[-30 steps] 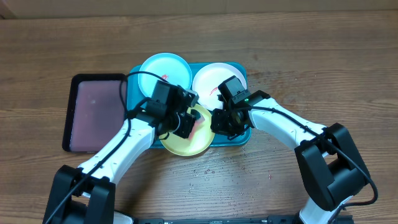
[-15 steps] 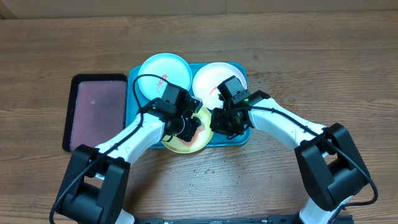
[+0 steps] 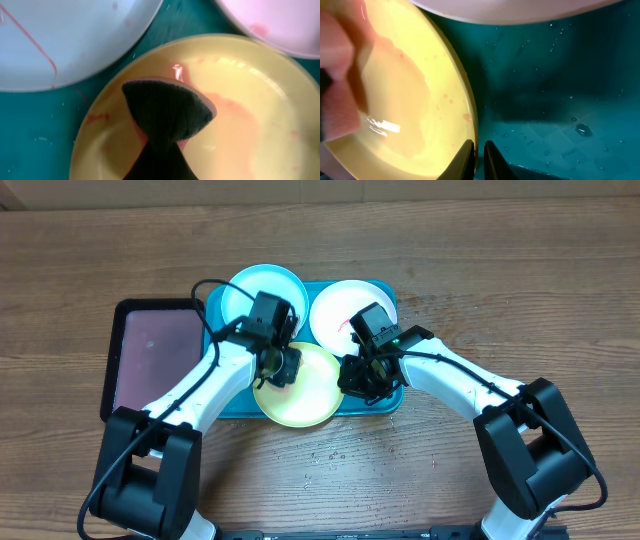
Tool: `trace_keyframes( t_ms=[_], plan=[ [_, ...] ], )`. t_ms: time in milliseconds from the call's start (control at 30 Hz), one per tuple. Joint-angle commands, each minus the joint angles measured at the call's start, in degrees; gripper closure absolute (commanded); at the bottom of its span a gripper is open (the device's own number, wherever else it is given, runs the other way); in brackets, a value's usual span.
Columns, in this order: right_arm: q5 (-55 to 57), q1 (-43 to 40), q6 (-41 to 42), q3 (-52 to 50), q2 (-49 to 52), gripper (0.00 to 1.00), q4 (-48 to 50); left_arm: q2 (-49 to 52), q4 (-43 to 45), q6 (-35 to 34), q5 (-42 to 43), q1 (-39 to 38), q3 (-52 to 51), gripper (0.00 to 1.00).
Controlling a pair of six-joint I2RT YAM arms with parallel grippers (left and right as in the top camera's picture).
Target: Clean dirty plates on tray and stack at the side
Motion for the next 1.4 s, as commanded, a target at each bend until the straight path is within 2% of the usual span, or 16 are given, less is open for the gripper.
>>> trace_keyframes(
  t_ms=[0,100,267,467,733,1000,1367],
  plan=[
    [0.98,0.02,0.24,0.46,0.22,0.90,-0.07,0.33,-0.85,-1.14,6.49,0.15,4.66,0.96],
    [0.98,0.02,0.24,0.46,0.22,0.90,-0.09,0.35,0.50,-0.57,10.34,-0.11,4.90,0.96],
    [0.98,0.02,0.24,0.46,0.22,0.90,-0.11,0.70,0.33,0.85,6.36,-0.57,4.44,0.96],
    [0.98,0.02,0.24,0.46,0.22,0.90,-0.46,2.80,1.88,3.39,5.86,-0.52,1.97,0.96],
    [0.96,0.02,0.24,0.46,0.22,0.90,-0.50,8.70,2.19,2.12,-6.27,-0.44,1.88,0.96],
    [0.98,0.02,0.24,0.46,0.22,0.90,-0.76,6.62,0.07,-1.86,-20.15,-0.37,1.90,0.96],
    [0.98,0.00,0.24,0.46,0.22,0.90,-0.92,-2.58,1.27,-1.84,-25.29,-0.37,1.90,0.96]
  ],
)
